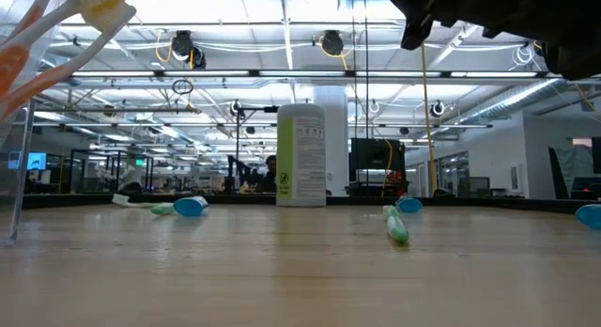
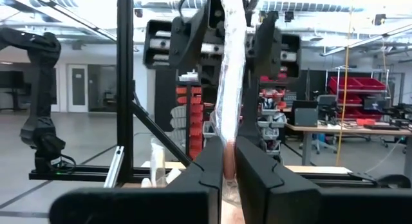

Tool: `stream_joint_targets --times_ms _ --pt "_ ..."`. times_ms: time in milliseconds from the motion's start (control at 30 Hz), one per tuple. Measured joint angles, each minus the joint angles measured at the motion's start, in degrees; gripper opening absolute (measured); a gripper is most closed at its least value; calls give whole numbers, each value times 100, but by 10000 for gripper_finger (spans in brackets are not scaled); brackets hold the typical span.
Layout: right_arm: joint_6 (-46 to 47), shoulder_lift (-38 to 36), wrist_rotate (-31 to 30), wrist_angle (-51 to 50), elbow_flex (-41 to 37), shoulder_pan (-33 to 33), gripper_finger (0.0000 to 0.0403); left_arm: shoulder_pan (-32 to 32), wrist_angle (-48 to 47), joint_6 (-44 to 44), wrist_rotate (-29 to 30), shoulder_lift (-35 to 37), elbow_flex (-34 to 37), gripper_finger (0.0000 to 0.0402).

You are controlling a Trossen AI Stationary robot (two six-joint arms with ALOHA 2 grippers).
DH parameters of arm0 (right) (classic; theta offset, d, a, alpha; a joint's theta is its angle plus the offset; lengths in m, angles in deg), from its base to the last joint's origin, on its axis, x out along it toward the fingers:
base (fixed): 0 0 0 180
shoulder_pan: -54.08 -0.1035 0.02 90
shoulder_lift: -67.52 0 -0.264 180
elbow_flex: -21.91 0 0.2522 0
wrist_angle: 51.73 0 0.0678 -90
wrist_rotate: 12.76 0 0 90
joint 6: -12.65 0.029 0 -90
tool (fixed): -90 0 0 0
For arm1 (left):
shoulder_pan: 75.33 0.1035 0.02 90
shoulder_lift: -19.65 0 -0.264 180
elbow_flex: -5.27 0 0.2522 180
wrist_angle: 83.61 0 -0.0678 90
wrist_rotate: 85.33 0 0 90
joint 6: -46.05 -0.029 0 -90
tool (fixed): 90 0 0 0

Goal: Pick & Place toothbrushing station
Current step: Put the orange toothbrush into the transparent organizer

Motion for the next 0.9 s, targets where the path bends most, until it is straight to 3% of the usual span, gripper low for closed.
stream_joint_targets --times_ms 167,367,467,767,900 --pt "-102 0 2 9 0 -46 14 95 207 -15 -496 2 0 257" --pt "-104 0 0 13 0 -40 14 159 239 -6 -537 2 0 240" --pt "-104 0 2 13 0 -40 14 162 255 -30 -568 2 0 199" --pt "-104 0 30 13 0 -40 14 166 256 -99 -622 2 0 26" --pt "-103 0 74 14 0 -42 14 166 258 -103 -618 2 2 22"
